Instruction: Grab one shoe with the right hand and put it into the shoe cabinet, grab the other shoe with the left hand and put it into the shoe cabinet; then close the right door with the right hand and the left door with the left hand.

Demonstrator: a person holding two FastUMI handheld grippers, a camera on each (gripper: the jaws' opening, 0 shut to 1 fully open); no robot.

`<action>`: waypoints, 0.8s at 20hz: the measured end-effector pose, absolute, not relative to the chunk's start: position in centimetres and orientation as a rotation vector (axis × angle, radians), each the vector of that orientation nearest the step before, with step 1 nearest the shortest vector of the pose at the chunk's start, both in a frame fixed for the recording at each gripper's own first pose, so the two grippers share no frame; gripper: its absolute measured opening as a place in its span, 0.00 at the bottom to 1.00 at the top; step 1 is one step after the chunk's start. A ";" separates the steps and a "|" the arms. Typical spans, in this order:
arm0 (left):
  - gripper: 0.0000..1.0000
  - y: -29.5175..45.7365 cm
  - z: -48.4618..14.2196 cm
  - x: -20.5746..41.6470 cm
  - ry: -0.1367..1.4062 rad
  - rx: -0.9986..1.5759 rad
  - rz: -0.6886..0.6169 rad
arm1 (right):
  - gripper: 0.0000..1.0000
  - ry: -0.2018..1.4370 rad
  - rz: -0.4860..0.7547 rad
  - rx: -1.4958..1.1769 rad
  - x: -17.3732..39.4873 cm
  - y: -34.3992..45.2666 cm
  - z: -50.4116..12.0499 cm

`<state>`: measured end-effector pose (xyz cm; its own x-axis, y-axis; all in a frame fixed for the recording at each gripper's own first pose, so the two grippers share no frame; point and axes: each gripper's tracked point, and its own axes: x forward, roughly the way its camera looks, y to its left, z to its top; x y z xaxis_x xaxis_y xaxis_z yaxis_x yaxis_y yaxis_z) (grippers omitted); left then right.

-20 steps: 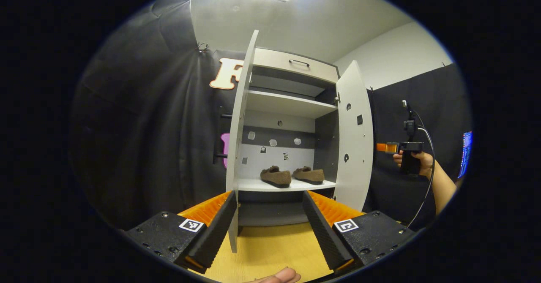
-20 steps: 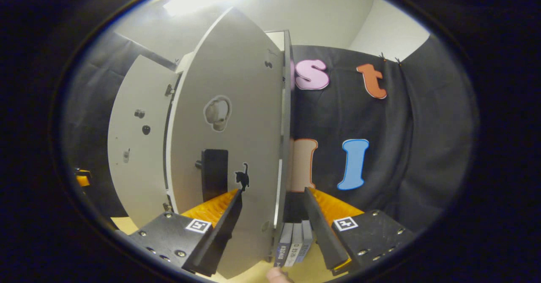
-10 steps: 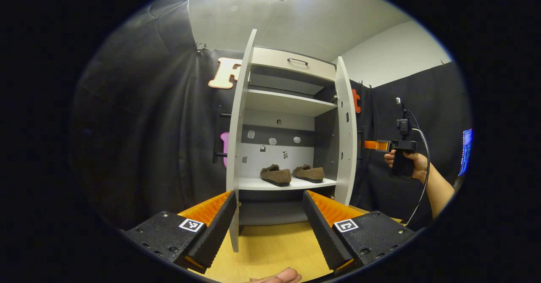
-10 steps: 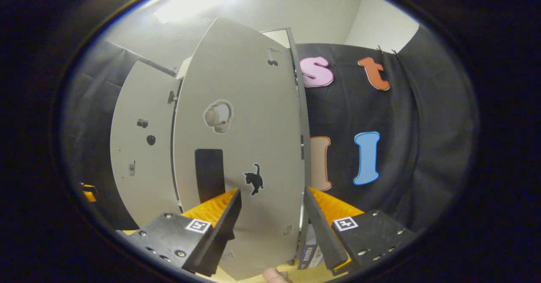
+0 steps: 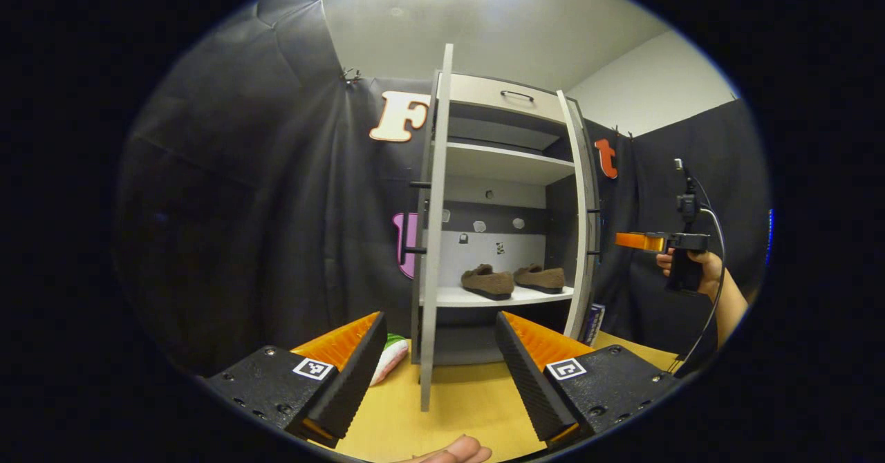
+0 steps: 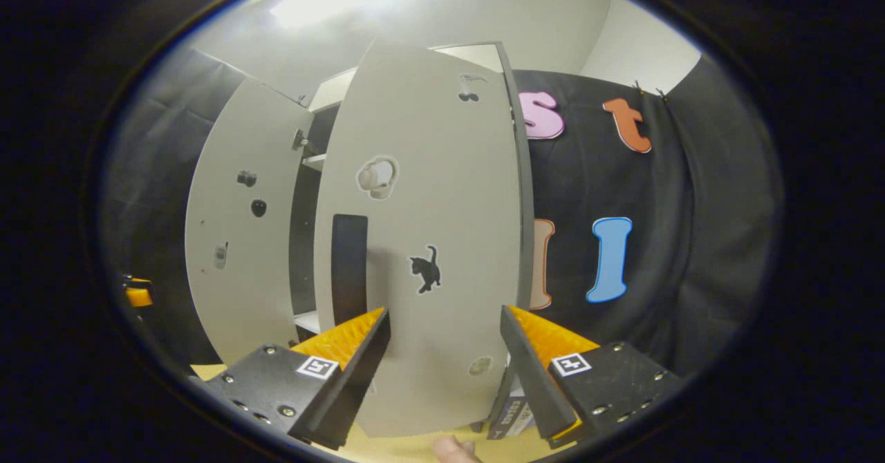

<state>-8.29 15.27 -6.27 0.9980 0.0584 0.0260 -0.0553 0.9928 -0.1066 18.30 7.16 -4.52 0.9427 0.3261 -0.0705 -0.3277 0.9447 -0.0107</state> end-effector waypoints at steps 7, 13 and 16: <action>0.93 23.0 -5.1 -6.2 -0.030 -0.104 0.183 | 0.96 0.086 0.337 0.006 16.0 6.9 -6.0; 0.96 29.5 -3.5 -2.3 -0.024 -0.089 0.250 | 0.96 0.032 0.312 0.050 14.2 6.0 -3.9; 0.96 30.9 -3.4 0.1 -0.017 -0.113 0.243 | 0.96 0.044 0.267 0.057 13.1 5.5 -3.6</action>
<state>0.05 30.90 -3.40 0.9704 0.2414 0.0035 -0.2395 0.9642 -0.1136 13.08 5.45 -3.64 0.9637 0.2645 -0.0356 -0.2621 0.9631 0.0619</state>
